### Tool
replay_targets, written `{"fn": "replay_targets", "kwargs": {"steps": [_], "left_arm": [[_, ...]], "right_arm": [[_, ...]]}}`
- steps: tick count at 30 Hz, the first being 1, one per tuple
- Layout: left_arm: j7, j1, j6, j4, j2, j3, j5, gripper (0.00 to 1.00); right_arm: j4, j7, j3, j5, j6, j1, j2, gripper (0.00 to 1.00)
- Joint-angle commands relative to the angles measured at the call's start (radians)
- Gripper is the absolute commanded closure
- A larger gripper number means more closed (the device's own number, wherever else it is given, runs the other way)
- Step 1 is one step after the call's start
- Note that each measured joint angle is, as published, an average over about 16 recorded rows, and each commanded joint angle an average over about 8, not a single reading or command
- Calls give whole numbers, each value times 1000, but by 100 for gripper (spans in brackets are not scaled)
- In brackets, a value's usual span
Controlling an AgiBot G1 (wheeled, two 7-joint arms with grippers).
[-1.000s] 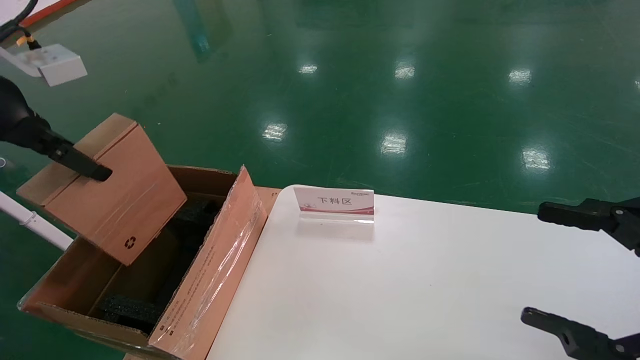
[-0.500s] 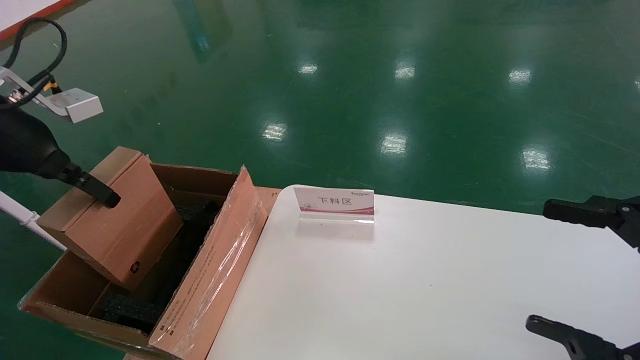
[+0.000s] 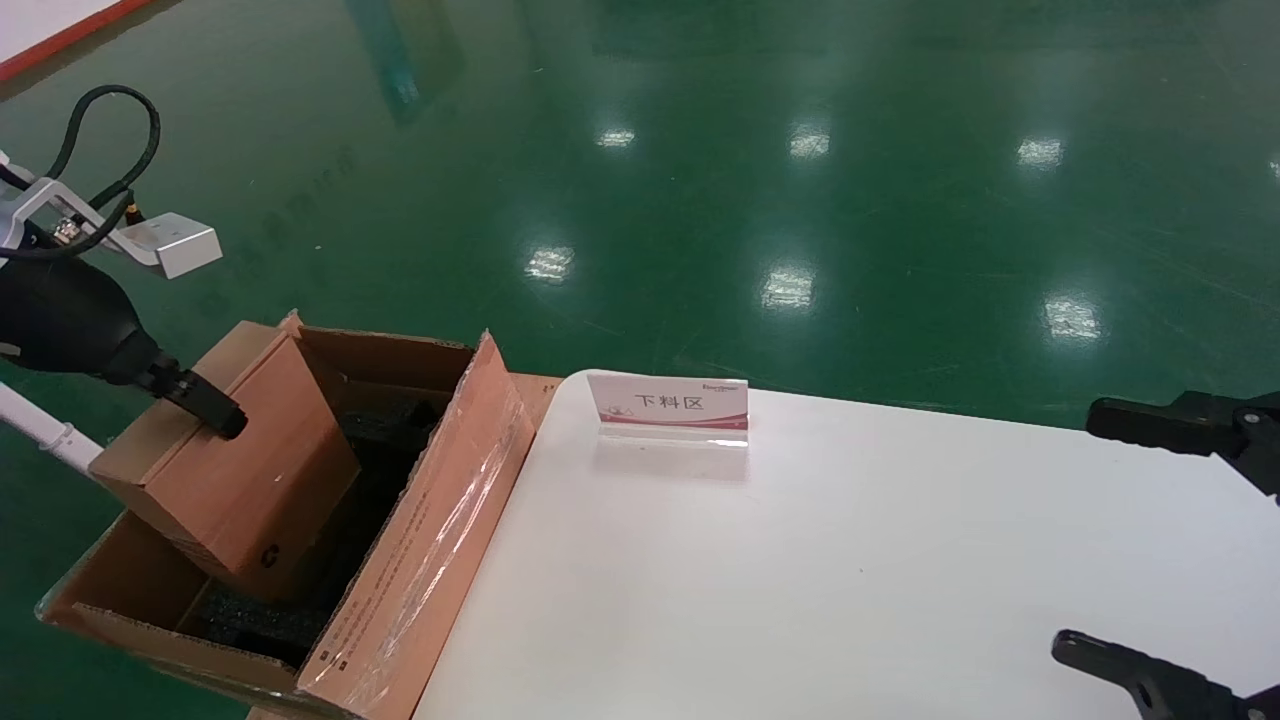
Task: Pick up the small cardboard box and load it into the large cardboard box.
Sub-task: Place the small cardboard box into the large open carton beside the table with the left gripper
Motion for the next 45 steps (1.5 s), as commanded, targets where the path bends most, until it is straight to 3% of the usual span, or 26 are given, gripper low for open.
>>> {"fn": "replay_targets", "kwargs": {"steps": [1, 45], "left_arm": [[-2, 6, -6, 3, 1, 4, 8, 100], [-180, 102, -201, -57, -9, 52, 109, 100]], "right_arm": [[0, 0, 0, 0, 0, 0, 0, 0], [0, -1, -3, 2, 1, 1, 1, 0]]}}
